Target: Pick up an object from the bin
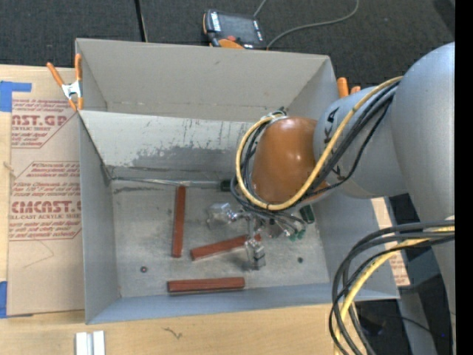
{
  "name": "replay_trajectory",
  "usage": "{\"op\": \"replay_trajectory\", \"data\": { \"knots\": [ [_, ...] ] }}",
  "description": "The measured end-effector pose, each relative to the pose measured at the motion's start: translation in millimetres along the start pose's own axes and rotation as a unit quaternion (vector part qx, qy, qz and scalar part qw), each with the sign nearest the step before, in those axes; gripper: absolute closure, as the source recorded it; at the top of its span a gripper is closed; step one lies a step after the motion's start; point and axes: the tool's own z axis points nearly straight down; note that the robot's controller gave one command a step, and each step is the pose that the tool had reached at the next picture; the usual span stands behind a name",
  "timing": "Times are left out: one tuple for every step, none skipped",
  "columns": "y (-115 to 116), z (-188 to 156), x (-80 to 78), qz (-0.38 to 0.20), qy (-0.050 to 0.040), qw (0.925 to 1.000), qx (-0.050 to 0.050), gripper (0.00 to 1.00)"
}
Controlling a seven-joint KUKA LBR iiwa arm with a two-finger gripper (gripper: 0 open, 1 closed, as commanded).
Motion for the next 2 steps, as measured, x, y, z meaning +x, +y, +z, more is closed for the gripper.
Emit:
{"op": "replay_trajectory", "data": {
  "knots": [
    [5.5, -0.3, -0.8, -0.003, 0.001, 1.0, -0.002, 1.0],
    [-17.6, -158.4, 33.1, 0.022, -0.0021, 0.9998, 0.0, 1.0]
  ]
}}
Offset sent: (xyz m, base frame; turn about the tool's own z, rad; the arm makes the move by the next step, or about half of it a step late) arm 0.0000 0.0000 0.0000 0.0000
